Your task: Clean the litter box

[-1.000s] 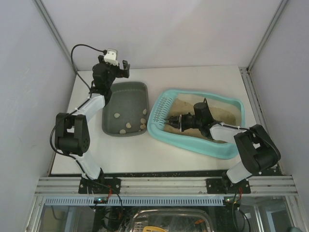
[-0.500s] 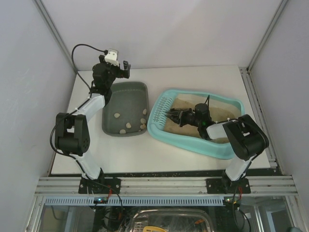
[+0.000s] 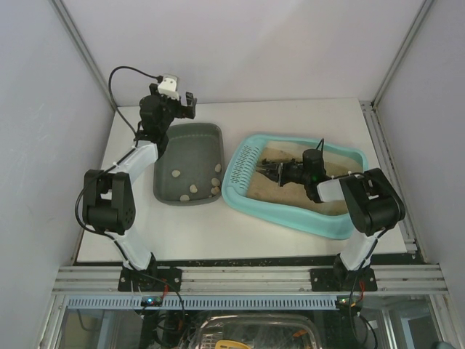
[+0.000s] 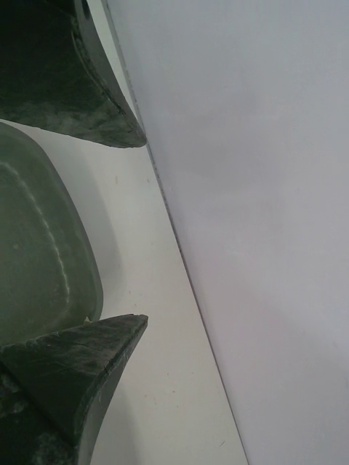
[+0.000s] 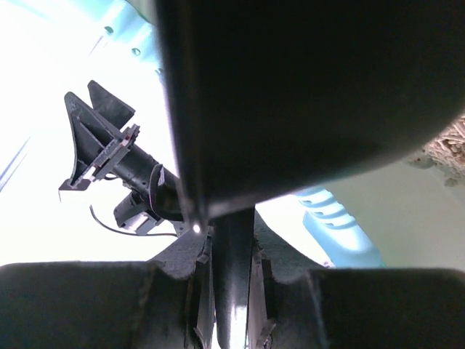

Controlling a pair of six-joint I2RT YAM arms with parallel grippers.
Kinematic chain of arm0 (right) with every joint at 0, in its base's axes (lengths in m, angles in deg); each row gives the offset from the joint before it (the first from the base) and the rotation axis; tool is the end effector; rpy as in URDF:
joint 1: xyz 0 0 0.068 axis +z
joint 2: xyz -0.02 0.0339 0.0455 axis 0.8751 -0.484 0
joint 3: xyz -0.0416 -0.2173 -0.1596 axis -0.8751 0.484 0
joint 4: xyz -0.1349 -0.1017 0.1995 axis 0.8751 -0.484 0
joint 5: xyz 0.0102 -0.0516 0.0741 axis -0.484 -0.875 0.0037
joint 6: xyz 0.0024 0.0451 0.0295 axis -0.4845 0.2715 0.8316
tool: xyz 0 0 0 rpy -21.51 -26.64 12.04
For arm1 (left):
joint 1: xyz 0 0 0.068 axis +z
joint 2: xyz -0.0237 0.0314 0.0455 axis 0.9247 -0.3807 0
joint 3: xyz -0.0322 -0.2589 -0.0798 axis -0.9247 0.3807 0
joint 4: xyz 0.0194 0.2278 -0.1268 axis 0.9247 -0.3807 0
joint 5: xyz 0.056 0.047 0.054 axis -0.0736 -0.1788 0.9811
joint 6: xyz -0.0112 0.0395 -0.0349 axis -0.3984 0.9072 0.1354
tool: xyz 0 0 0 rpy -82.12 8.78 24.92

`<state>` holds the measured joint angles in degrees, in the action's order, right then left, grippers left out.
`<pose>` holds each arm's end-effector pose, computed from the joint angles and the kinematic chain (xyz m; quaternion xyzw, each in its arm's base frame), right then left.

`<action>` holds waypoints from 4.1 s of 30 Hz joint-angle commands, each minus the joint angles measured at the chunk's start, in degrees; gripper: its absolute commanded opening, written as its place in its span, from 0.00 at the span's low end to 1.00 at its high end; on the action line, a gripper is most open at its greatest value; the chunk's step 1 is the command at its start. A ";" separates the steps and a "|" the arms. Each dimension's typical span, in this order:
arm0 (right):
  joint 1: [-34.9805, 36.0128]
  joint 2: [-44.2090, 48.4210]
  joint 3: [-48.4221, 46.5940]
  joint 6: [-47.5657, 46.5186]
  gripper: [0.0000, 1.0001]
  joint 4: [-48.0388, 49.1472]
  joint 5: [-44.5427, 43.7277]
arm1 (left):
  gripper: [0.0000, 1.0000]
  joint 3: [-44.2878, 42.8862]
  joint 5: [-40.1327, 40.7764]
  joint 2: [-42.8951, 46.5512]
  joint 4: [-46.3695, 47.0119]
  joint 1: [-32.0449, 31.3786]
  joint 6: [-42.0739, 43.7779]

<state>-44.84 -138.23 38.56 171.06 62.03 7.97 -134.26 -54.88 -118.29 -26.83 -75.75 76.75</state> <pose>0.3073 0.1140 0.1396 -0.4842 -0.6505 -0.5803 0.0752 0.4176 -0.0655 0.3115 0.1294 0.6934 -0.0852 0.7037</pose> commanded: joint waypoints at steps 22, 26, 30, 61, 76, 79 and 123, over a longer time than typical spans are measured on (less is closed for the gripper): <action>-5.01 -2.24 -2.68 -25.74 0.00 -1.21 8.67 | 1.00 -1.88 2.96 0.20 -1.95 -1.27 0.63; -5.56 -1.70 -2.67 -32.27 0.00 -7.41 10.16 | 1.00 -0.54 3.88 0.29 -2.06 -2.42 1.91; -5.57 -0.01 -2.67 -38.83 0.00 -14.14 10.97 | 1.00 0.82 3.65 0.49 -2.00 -3.56 1.57; -7.55 13.66 -2.65 -63.72 0.00 -38.03 18.43 | 1.00 3.64 4.12 3.77 -4.82 -5.13 0.47; -9.52 22.59 -2.48 -82.70 0.00 -57.66 15.38 | 1.00 6.00 2.33 10.17 -10.73 -5.21 4.68; -9.52 23.56 -1.99 -83.93 0.00 -57.56 14.37 | 1.00 6.90 2.33 11.87 -11.83 -5.16 5.09; -14.71 39.23 14.56 -69.14 0.00 -8.07 15.94 | 1.00 -26.84 29.13 2.38 -61.87 -3.89 -6.64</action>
<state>-56.63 -100.09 51.76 95.40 42.03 24.74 -155.38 -27.10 -114.35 -79.48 -79.81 71.15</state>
